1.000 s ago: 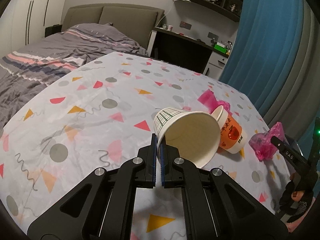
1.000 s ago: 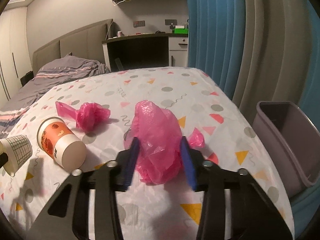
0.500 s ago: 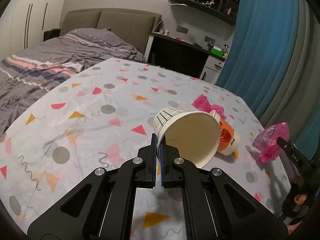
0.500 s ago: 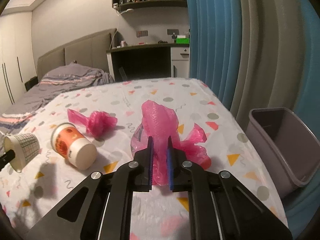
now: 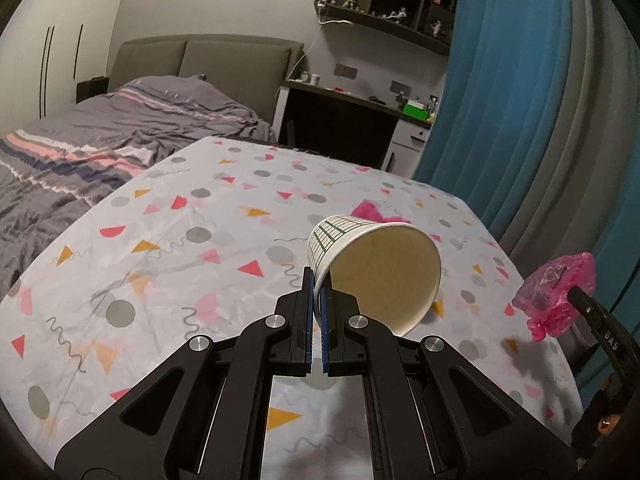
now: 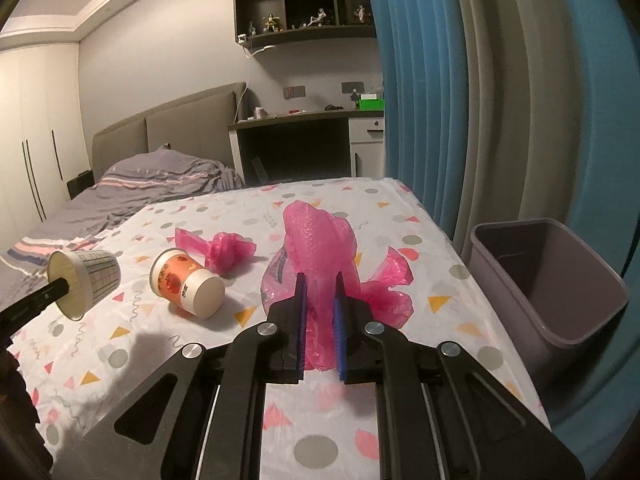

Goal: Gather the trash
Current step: 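Lift the grid cup with the left tool while the right tool lifts the pink bag, then carry the grid cup and pink bag over the grey bin with both tools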

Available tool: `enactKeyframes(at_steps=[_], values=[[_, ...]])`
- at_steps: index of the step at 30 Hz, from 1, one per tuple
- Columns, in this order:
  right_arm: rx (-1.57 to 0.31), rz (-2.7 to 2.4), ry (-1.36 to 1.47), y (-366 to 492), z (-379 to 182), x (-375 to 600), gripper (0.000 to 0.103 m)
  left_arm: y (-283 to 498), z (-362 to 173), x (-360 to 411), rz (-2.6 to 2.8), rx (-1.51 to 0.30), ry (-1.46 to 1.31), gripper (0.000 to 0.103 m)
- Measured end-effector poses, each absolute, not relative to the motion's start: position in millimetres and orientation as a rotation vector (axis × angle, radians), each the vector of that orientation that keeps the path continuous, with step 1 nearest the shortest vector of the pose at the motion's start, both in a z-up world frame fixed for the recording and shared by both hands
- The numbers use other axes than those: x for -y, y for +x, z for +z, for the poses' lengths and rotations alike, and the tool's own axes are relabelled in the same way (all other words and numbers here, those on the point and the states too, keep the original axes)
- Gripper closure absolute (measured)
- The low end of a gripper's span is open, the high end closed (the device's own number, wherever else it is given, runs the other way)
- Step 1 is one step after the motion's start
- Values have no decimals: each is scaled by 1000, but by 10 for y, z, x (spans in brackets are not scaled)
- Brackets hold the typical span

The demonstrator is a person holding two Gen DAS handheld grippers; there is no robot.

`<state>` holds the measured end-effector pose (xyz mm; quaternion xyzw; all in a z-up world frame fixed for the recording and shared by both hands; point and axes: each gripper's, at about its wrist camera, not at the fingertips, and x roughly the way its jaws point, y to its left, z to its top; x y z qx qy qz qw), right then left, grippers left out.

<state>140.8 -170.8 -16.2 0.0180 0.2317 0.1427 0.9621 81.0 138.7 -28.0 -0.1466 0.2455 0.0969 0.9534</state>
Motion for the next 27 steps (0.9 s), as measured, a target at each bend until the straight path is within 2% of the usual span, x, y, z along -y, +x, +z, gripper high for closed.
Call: enactKeyframes(at_steps=[27], values=[[-392, 227, 120, 1216, -74, 2592, 91, 1188, -39, -177, 5, -510, -149, 101]])
